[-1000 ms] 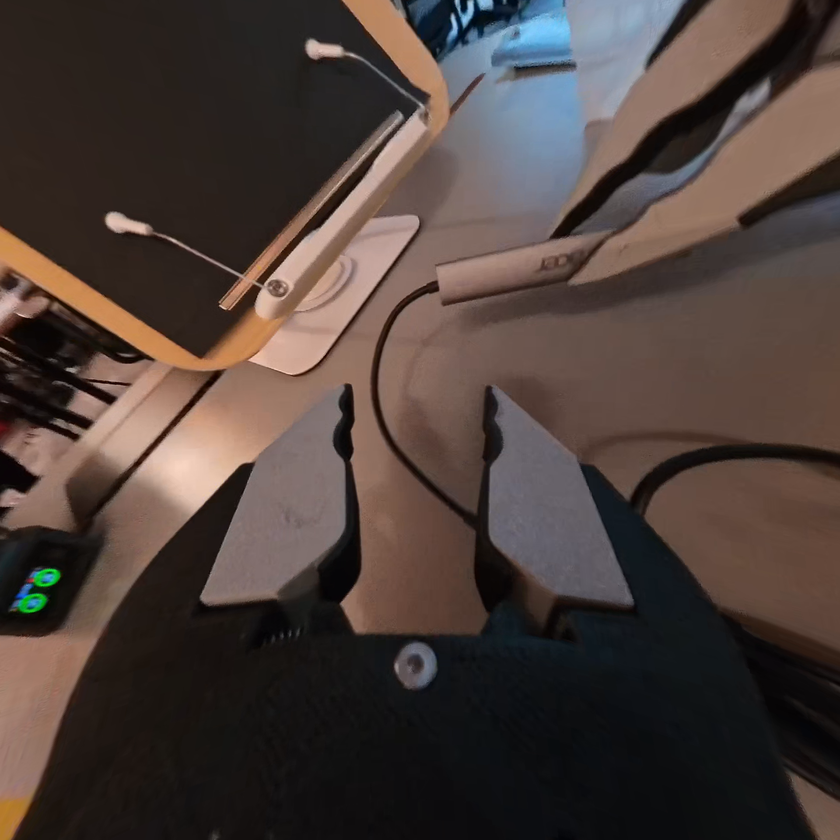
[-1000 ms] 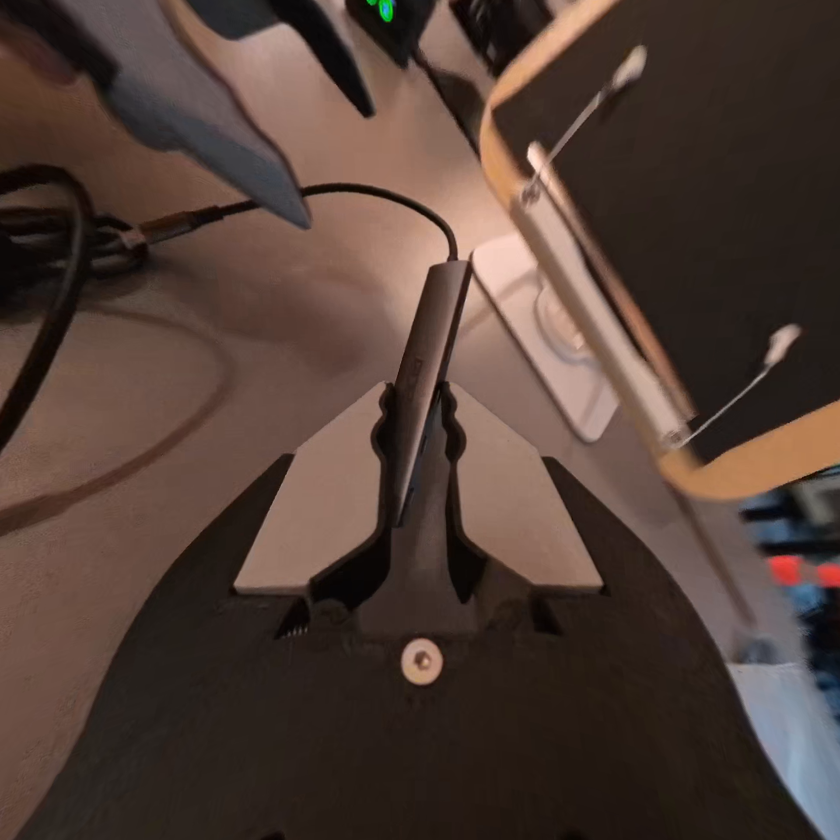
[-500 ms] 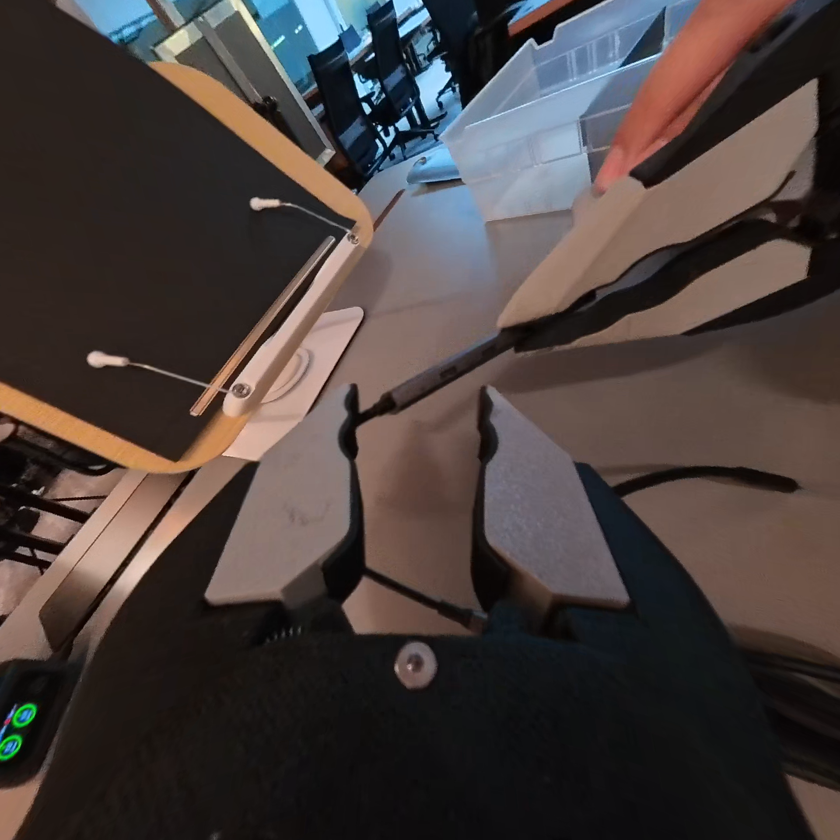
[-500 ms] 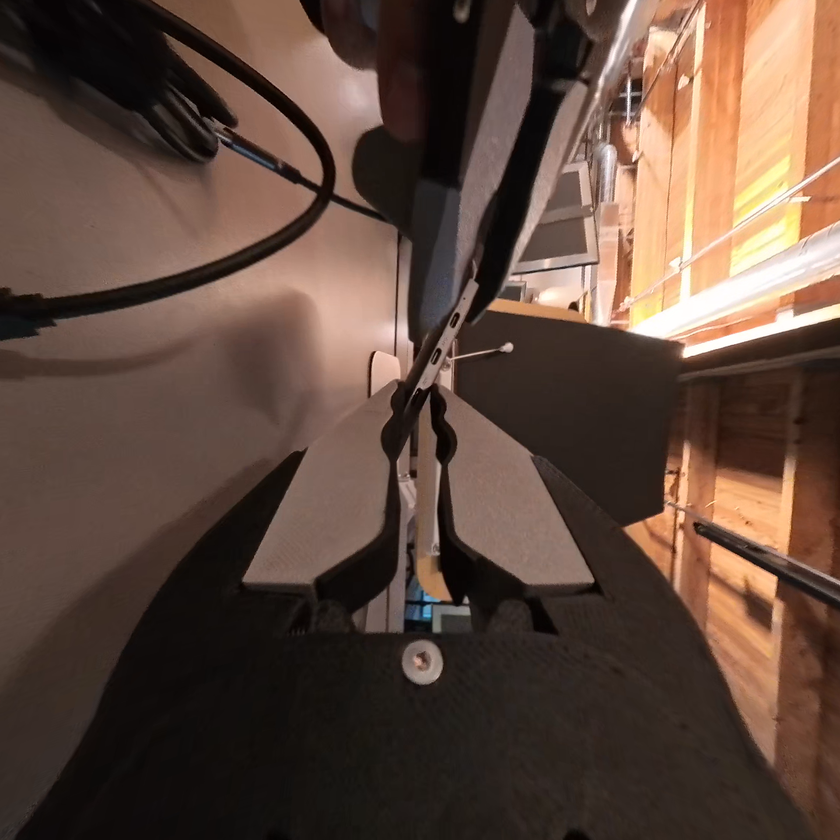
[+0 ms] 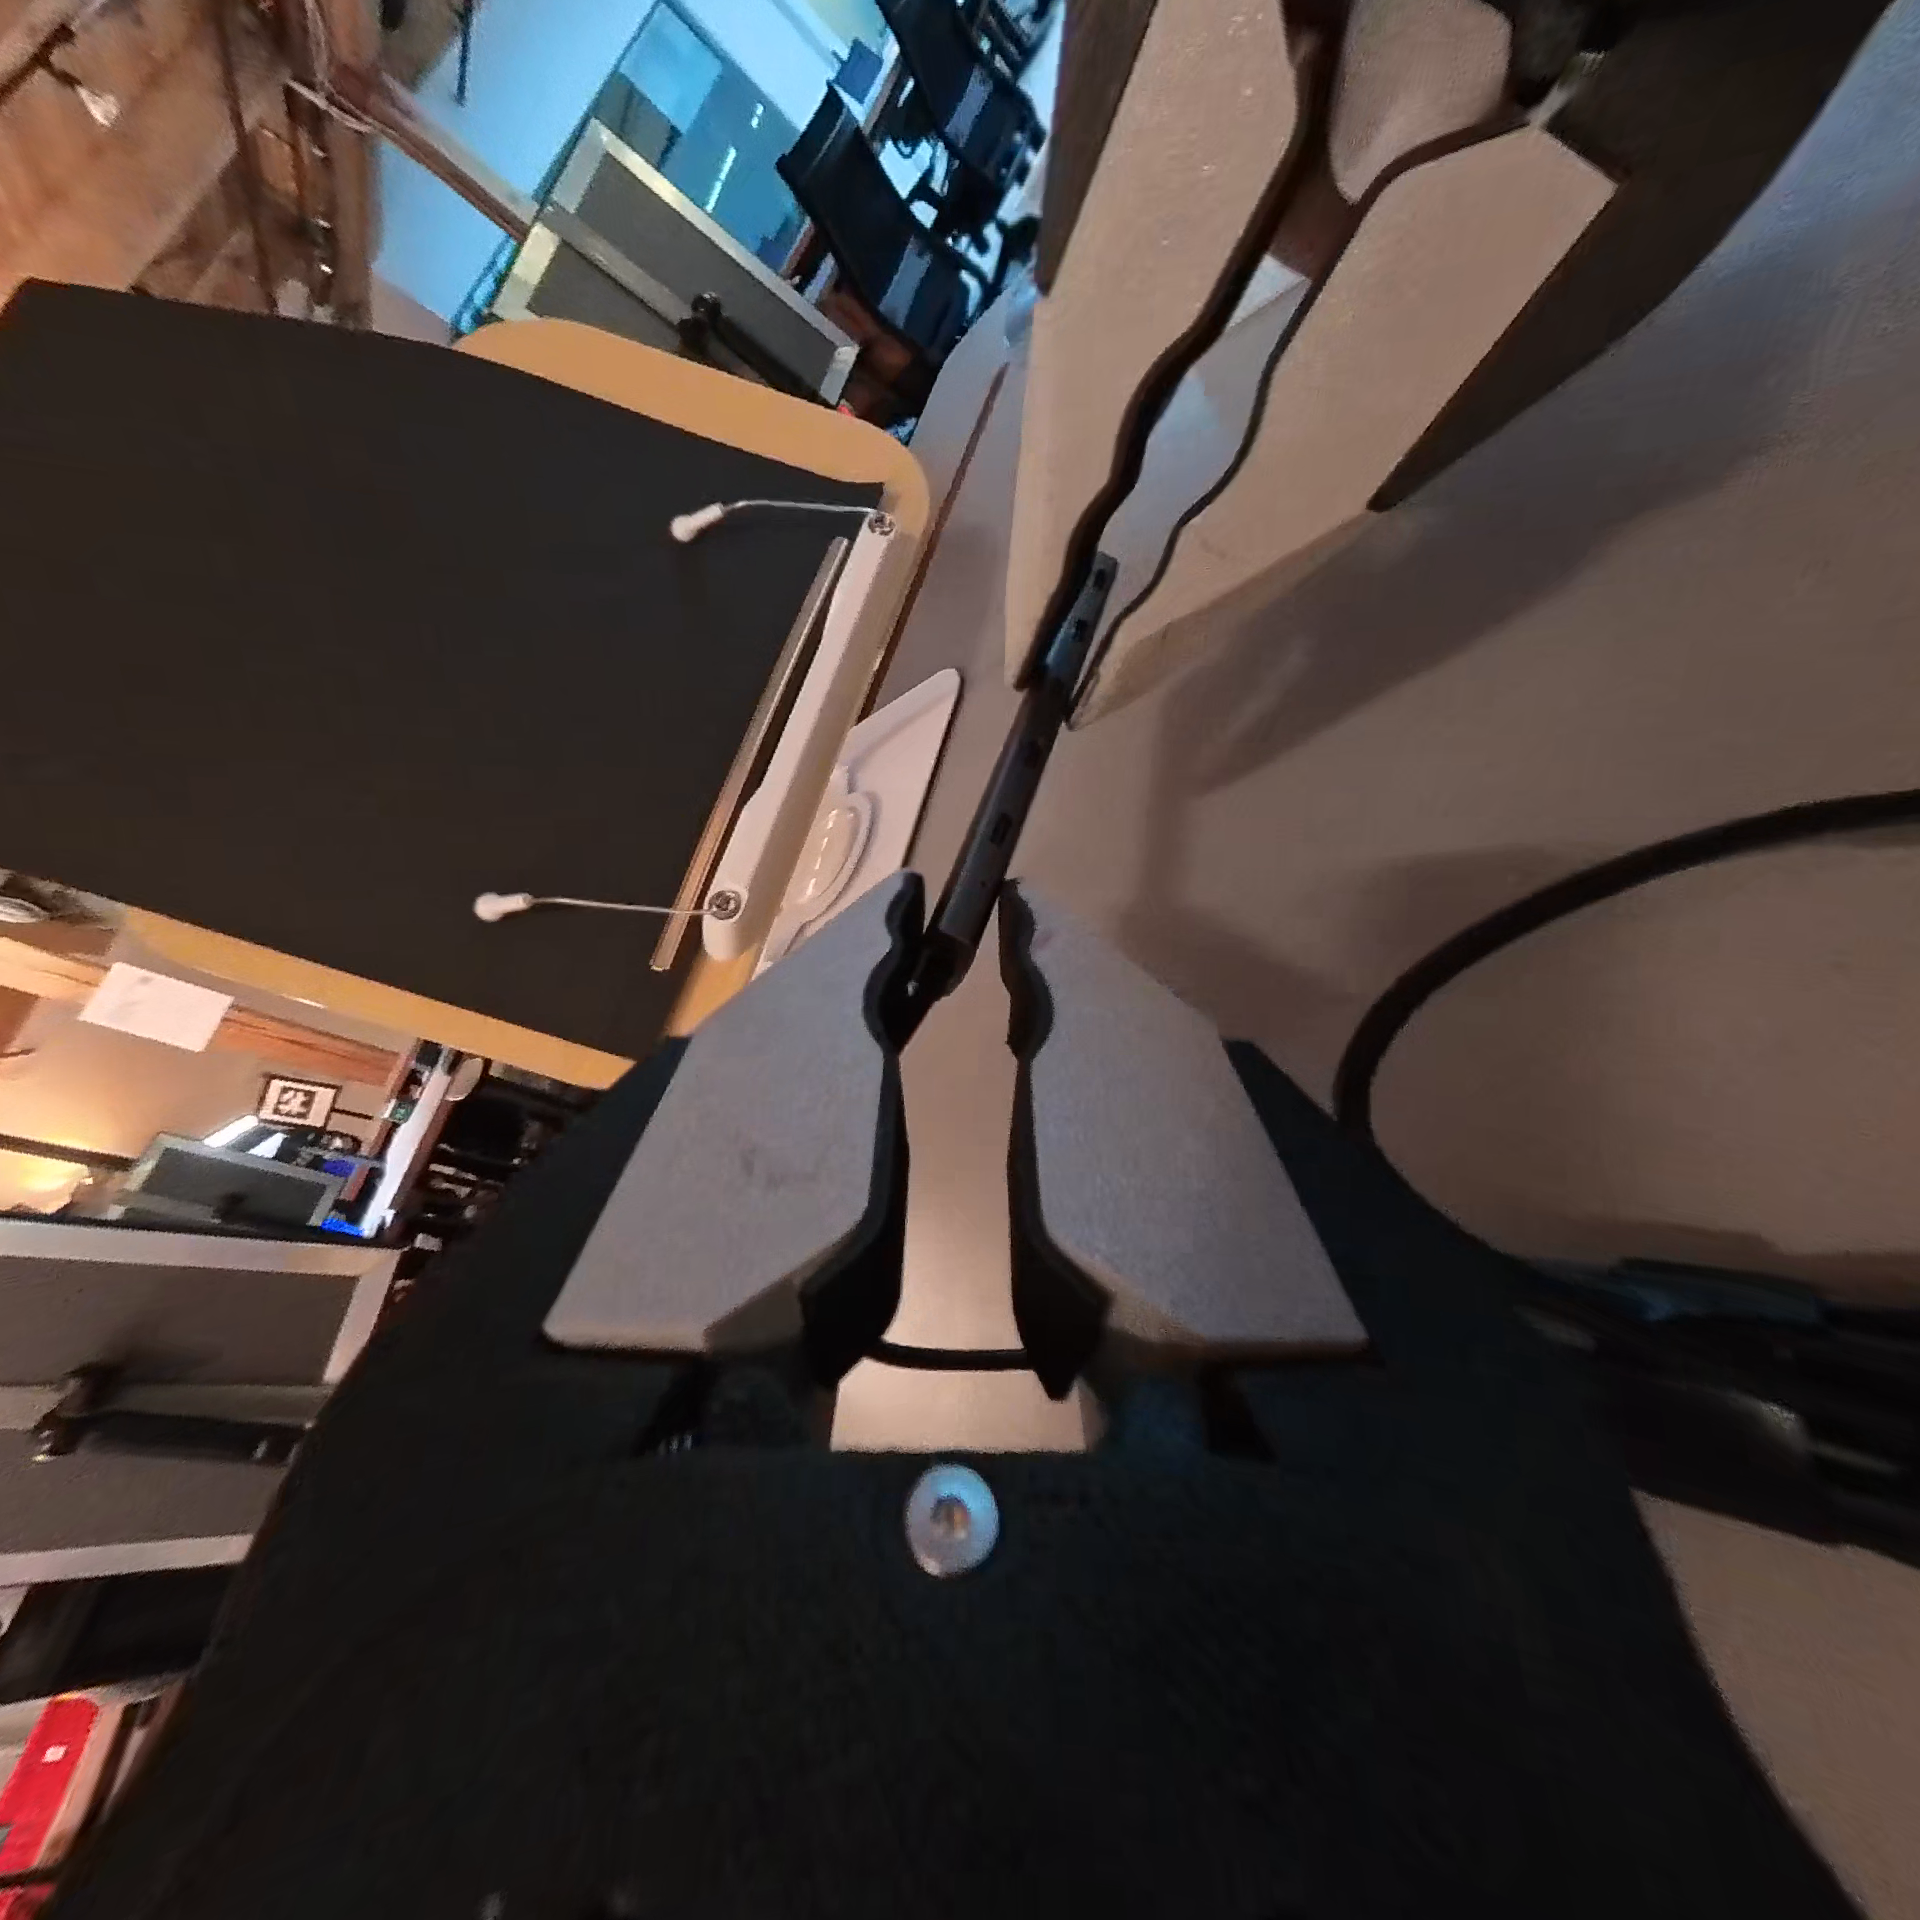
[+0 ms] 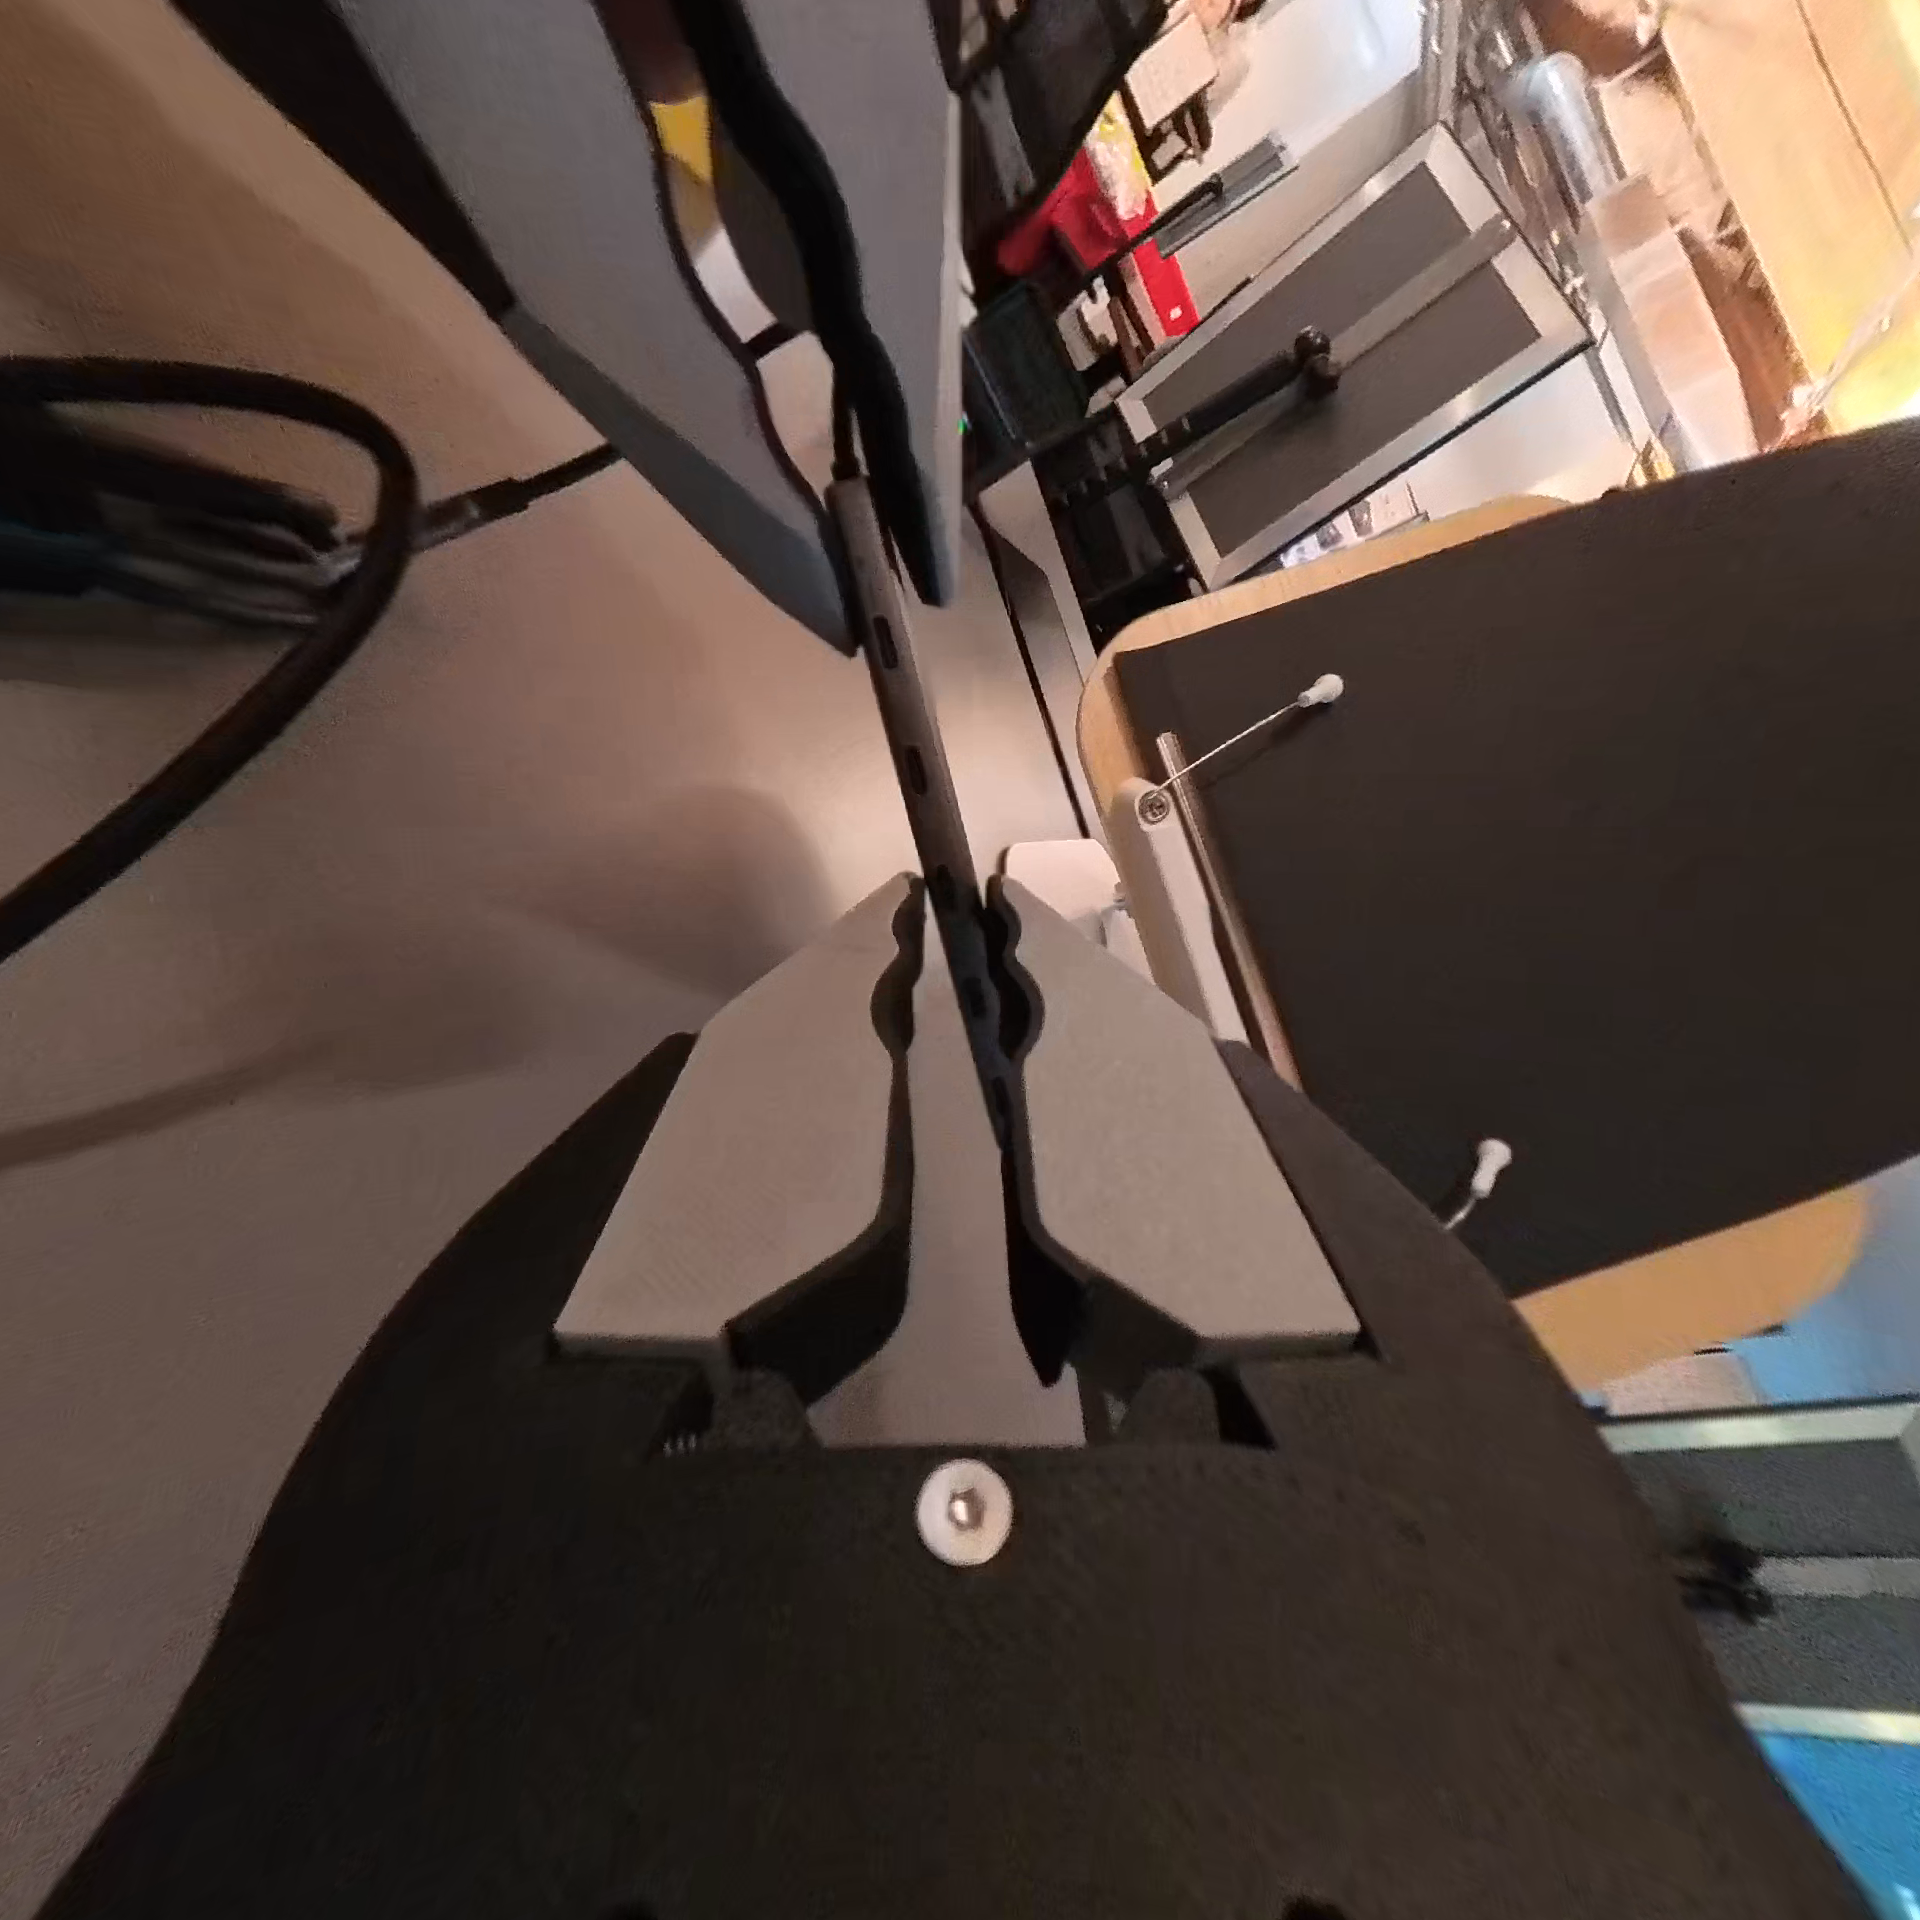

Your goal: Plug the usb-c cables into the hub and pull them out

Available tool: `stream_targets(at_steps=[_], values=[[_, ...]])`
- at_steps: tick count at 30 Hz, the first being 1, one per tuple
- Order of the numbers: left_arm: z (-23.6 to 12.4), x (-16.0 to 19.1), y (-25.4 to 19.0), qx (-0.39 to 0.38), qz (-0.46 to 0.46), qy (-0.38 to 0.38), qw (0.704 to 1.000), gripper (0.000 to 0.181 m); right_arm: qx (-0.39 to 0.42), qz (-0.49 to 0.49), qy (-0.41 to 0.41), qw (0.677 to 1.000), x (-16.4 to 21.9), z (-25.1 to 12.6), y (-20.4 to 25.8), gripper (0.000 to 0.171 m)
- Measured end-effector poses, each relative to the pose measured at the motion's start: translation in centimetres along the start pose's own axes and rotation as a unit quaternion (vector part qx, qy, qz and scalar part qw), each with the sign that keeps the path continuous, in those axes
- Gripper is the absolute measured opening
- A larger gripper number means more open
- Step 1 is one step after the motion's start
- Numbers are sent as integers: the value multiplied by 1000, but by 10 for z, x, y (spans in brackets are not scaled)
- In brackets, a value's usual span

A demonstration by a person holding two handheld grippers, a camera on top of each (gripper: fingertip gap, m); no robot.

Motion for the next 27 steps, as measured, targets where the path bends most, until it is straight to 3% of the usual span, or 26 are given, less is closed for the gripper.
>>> stream_targets(at_steps=[9,24,27], values=[[-5,-3,-4,2,-16,-20,1000,14,-6,36,4,999,11,8,10,9],[-10,-7,-12,4,14,-23,1000,12,2,-162,-52,985,3,2,6,7],[-12,-4,-13,4,19,-19,1000,12,-14,-145,-63,987,0,0,10,7]])
Point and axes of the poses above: each gripper's, where its closed fingertips meet, z out along the fingers, x out of its underside, y = z × x across the jaws, the point moved 1 cm from there along -z, back along the fingers, and after that the axes turned 13 degrees about -y, right-handed, at the moved point
